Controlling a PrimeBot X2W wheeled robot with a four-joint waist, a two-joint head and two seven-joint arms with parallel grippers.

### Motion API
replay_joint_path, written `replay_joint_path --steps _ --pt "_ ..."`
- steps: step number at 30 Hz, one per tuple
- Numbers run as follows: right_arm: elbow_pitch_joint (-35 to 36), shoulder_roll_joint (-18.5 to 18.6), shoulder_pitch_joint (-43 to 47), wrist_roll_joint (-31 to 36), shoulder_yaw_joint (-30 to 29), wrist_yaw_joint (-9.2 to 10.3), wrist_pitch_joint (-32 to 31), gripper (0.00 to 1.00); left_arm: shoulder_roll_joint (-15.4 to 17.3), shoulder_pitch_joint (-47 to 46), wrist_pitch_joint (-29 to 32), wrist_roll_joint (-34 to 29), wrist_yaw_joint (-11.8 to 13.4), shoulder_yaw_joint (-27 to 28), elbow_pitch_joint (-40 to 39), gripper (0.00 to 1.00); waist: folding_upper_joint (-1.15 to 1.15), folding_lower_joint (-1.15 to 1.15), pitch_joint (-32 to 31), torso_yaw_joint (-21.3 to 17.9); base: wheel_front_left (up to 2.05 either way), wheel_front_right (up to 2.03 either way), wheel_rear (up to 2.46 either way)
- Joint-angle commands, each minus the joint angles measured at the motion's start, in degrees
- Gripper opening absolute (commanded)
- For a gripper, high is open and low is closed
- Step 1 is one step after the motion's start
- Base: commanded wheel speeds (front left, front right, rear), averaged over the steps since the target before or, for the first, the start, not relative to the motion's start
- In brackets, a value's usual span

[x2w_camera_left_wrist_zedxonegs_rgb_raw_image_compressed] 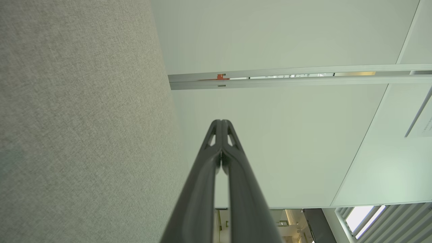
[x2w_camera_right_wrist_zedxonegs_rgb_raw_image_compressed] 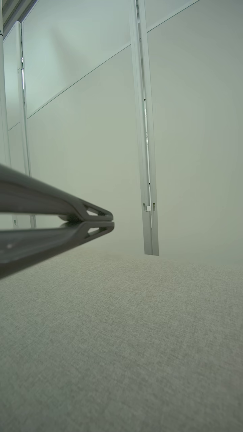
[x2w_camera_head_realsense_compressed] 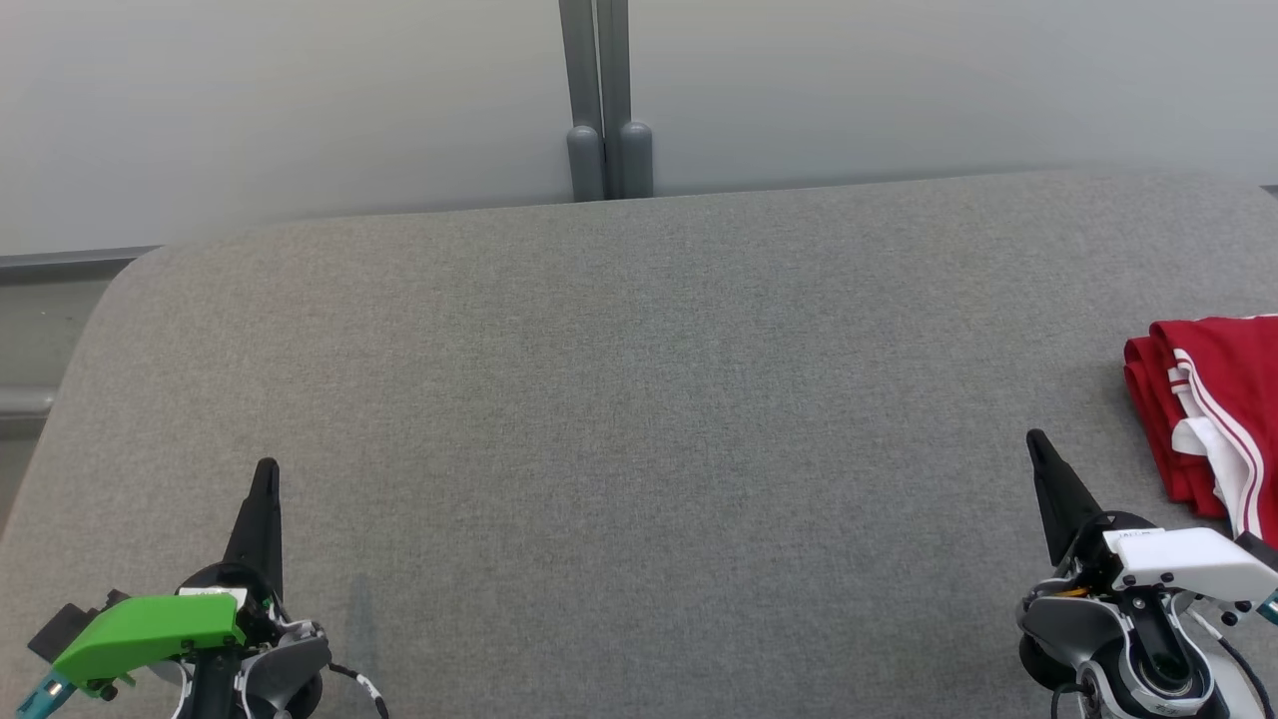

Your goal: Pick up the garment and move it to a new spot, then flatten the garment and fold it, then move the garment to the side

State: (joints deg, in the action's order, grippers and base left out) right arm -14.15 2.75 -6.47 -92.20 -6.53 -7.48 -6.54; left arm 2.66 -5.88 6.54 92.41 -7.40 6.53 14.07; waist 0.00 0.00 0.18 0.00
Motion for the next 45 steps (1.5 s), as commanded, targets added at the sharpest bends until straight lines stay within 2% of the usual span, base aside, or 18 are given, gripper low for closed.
replay_joint_path --steps 1,45 --pt "0.3 0.2 0.5 -0.4 -0.1 -0.02 -0.2 0.00 0.4 -0.7 0.2 0.0 -0.3 0.1 -0.1 0.00 0.00 0.00 0.0 0.0 0.00 0.00 0.00" --pt "0.3 0.2 0.5 -0.4 -0.1 -0.03 -0.2 0.00 0.4 -0.7 0.2 0.0 -0.3 0.1 -0.1 0.00 0.00 0.00 0.0 0.0 0.00 0.00 0.00"
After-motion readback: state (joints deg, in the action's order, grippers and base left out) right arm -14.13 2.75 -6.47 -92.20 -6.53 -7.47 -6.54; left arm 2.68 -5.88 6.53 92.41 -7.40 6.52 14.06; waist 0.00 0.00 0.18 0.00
